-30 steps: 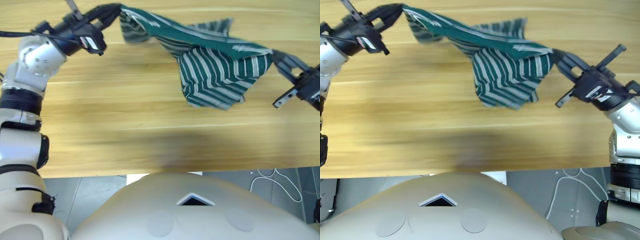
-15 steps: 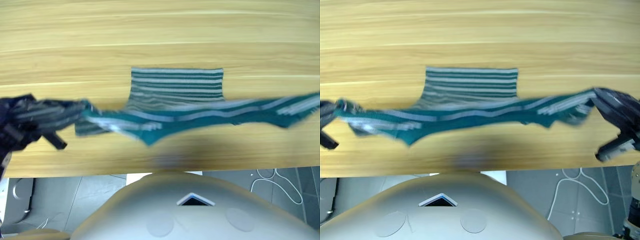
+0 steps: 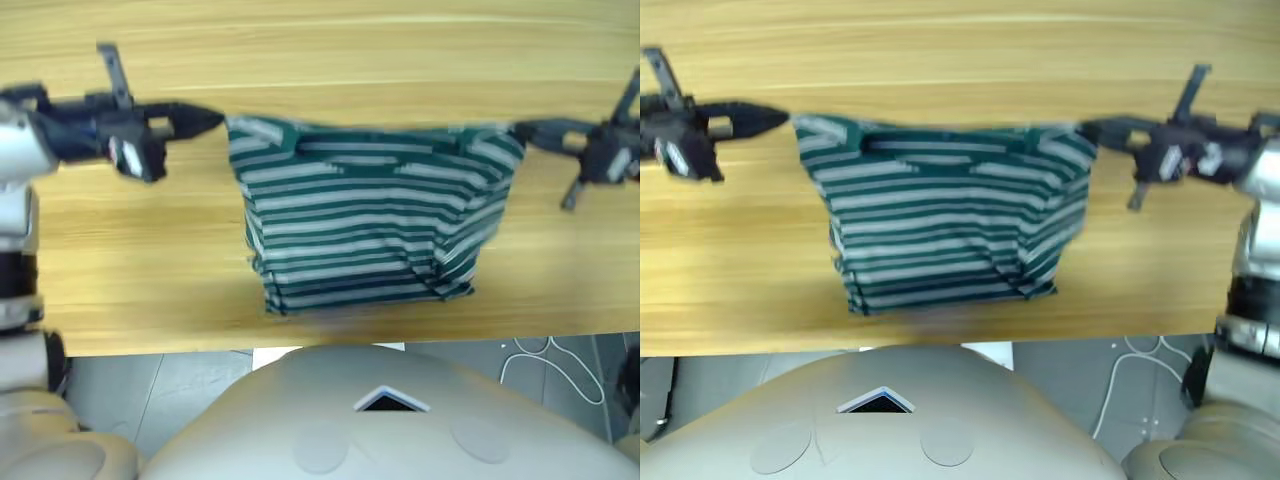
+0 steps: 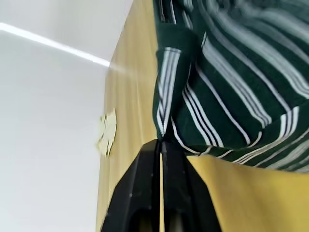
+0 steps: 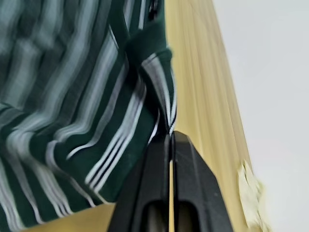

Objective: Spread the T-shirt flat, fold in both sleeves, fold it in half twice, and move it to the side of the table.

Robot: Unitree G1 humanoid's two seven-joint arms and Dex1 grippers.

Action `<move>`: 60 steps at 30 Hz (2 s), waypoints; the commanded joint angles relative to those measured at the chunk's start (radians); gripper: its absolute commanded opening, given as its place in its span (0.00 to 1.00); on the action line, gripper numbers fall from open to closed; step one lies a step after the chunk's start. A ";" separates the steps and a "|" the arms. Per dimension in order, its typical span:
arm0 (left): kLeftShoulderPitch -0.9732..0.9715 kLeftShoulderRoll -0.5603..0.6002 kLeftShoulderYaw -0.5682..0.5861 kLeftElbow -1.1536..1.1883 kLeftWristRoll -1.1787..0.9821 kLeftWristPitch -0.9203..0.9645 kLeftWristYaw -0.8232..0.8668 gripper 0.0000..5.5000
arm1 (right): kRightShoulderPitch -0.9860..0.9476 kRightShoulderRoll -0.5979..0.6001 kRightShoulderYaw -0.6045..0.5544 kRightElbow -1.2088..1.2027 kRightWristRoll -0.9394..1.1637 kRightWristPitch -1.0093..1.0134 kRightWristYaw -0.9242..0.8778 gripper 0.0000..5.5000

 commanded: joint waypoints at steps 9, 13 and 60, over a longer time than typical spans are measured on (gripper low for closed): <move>-0.803 -0.159 -0.157 0.860 0.466 0.036 1.010 0.00 | -0.800 0.031 0.226 0.770 -0.474 0.118 -1.020 0.00; -0.546 -0.222 -0.173 0.867 0.482 -0.127 1.120 0.00 | -0.646 0.058 0.276 0.836 -0.489 0.047 -1.061 0.00; 0.590 0.091 -0.174 -0.107 0.172 -0.087 0.186 0.30 | 0.755 -0.272 0.237 -0.235 0.032 -0.287 -0.279 0.13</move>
